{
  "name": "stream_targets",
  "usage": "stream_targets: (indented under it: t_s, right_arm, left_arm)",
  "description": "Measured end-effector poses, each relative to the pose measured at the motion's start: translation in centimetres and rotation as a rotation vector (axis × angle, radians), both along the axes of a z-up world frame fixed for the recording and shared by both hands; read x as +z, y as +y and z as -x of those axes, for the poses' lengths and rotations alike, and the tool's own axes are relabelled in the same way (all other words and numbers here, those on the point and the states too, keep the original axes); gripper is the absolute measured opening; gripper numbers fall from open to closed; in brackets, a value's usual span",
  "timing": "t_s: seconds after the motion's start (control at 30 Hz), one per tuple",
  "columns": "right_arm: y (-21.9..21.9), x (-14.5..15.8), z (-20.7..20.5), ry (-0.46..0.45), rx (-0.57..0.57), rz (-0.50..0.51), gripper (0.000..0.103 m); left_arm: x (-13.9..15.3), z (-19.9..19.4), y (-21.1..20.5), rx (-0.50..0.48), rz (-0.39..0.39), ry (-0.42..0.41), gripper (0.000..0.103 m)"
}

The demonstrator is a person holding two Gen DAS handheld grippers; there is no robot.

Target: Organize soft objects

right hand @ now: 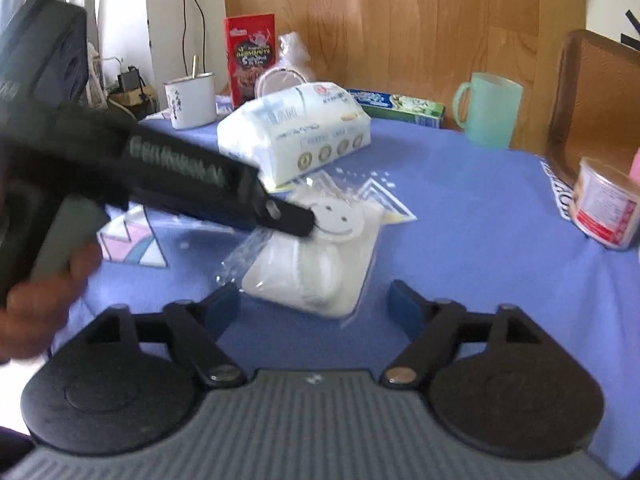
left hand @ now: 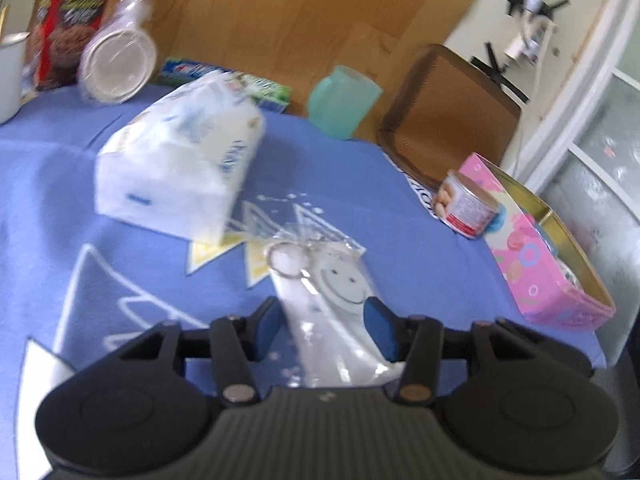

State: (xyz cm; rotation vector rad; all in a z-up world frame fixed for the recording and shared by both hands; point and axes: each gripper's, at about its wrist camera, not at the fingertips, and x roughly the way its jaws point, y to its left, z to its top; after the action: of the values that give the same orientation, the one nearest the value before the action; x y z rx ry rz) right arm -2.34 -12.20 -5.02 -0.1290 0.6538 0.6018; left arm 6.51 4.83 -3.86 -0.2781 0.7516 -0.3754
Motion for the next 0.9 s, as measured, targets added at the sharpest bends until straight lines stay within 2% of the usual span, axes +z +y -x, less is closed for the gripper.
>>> stream_targets:
  t_s: [0.03, 0.1, 0.2, 0.3, 0.5, 0.73, 0.9]
  right_arm:
    - [0.3, 0.0, 0.5, -0.013, 0.010, 0.014, 0.074]
    - [0.5, -0.1, 1.1, -0.042, -0.002, 0.041, 0.071]
    - [-0.7, -0.2, 2.1, -0.055, -0.042, 0.018, 0.068]
    - [-2.0, -0.4, 3.9, -0.113, -0.088, 0.024, 0.068]
    - [-5.3, 1.3, 5.5, -0.238, -0.204, 0.009, 0.068]
    - [-11.5, 4.3, 5.1, -0.386, -0.380, 0.000, 0.068]
    - [-17.5, 4.9, 3.6, -0.414, -0.516, 0.000, 0.068]
  left_arm:
    - [-0.1, 0.2, -0.5, -0.007, -0.016, -0.012, 0.047]
    - [0.0, 0.5, -1.4, -0.001, -0.059, -0.033, 0.047]
    - [0.1, 0.8, -1.5, -0.018, -0.008, -0.010, 0.046]
    - [0.1, 1.3, -2.6, -0.053, 0.012, -0.007, 0.045]
    - [2.6, 1.3, -6.2, -0.128, 0.051, -0.063, 0.046]
    - [7.1, -0.3, -14.3, -0.292, 0.037, -0.166, 0.046]
    - [8.0, -2.4, -22.3, -0.416, 0.019, -0.184, 0.046]
